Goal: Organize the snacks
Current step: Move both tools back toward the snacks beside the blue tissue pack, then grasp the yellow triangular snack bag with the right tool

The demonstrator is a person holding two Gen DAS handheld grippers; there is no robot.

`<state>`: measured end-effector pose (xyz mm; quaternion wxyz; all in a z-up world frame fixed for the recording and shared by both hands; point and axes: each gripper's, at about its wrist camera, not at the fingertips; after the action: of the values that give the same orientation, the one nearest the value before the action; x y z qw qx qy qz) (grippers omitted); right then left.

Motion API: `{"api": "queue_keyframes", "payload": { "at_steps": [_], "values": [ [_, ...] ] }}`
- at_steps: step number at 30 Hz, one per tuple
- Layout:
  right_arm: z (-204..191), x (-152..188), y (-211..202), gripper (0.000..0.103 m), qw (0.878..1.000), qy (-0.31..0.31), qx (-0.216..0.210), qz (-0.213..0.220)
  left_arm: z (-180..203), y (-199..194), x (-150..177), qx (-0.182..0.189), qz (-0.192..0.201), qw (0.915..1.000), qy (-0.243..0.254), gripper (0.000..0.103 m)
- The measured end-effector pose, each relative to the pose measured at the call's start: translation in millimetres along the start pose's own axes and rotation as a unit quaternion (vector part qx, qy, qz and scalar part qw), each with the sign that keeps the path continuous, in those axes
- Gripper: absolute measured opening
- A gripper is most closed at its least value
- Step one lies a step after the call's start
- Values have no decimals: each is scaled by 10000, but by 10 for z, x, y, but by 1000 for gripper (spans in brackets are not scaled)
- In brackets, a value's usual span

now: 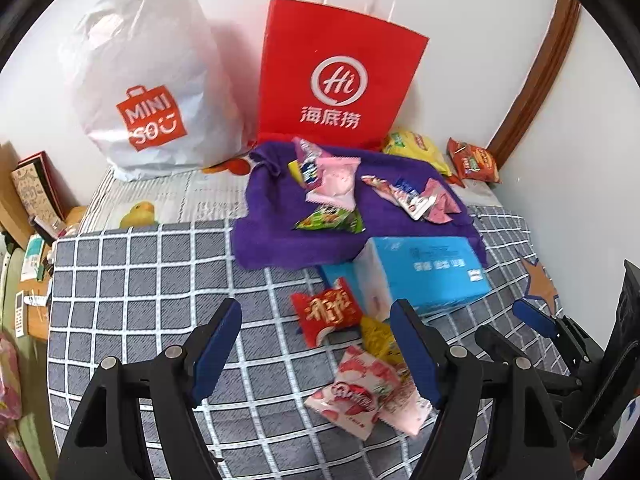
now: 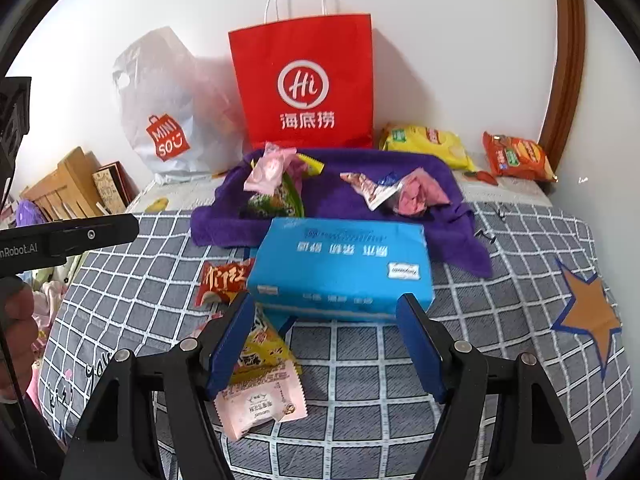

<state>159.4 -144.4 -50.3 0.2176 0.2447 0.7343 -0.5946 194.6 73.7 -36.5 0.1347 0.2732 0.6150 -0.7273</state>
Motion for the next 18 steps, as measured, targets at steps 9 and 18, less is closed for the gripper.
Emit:
{"api": "queue_keyframes", "payload": {
  "at_steps": [9, 18],
  "values": [
    [-184, 219, 217, 74, 9990, -191, -233, -329, -209, 95, 145, -56, -155, 9998, -145, 75],
    [-354, 288, 537, 71, 9969, -236, -433, -606, -397, 138, 288, -156, -285, 9990, -303, 75]
  ]
}}
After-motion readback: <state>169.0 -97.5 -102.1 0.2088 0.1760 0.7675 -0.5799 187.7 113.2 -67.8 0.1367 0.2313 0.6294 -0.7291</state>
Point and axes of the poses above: each gripper's, at about its wrist camera, not at the fingertips, and y roughly the way its jaws point, z to its right, x to its underside, and after that the axes turned 9 degrees about y, right-handed
